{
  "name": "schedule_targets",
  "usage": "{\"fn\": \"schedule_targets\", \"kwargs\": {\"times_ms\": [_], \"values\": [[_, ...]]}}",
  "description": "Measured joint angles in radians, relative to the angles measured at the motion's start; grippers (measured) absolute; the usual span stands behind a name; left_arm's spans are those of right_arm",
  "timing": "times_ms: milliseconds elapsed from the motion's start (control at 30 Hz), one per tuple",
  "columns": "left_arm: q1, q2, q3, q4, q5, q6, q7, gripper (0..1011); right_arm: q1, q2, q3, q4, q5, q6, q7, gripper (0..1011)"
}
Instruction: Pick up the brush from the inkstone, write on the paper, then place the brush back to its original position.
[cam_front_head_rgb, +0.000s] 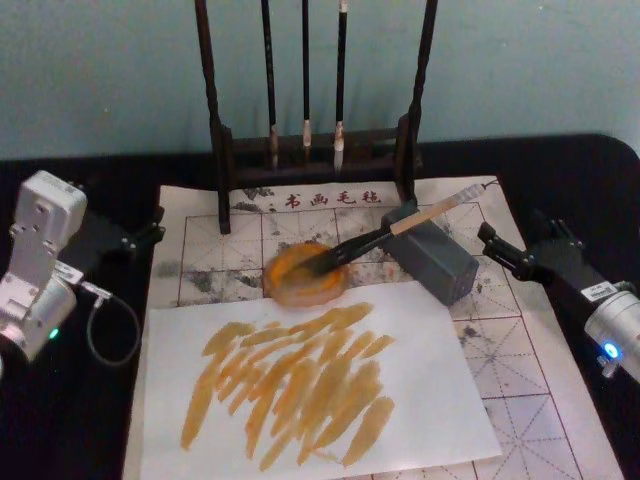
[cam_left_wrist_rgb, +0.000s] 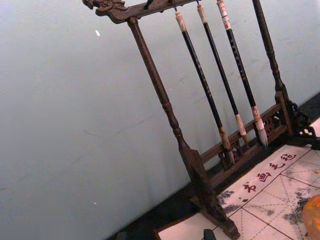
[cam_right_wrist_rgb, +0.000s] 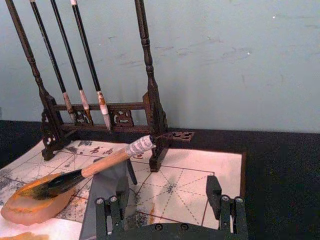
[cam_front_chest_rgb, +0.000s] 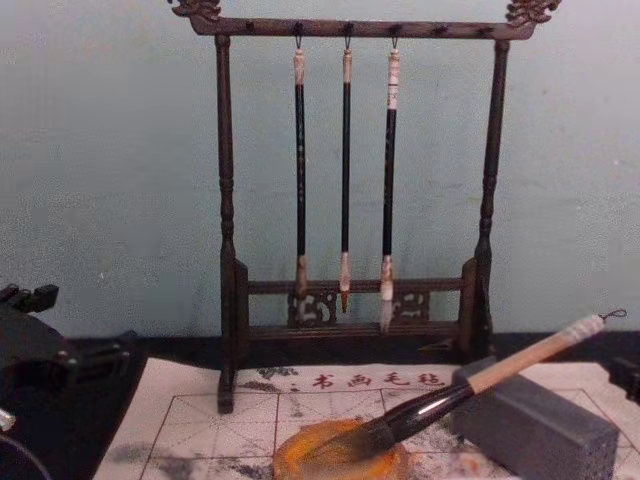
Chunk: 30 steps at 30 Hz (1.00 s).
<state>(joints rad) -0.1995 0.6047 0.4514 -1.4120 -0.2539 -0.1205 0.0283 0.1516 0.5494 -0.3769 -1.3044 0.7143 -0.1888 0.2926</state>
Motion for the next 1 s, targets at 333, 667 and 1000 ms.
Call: {"fn": "schedule_targets", "kwargs": {"times_ms": [333, 667, 1000], "values": [[0.000, 0.000, 0.000, 0.000, 0.000, 0.000, 0.000, 1001, 0.000, 0.000, 0.000, 0.000, 0.000, 0.000, 0.000, 1000], [0.000, 0.000, 0.000, 0.000, 0.000, 0.000, 0.000, 1001, 0.000, 0.000, 0.000, 0.000, 0.000, 0.000, 0.000, 1000], [0.000, 0.000, 0.000, 0.000, 0.000, 0.000, 0.000, 1001, 0.000, 0.000, 0.000, 0.000, 0.000, 0.000, 0.000, 1000]]}}
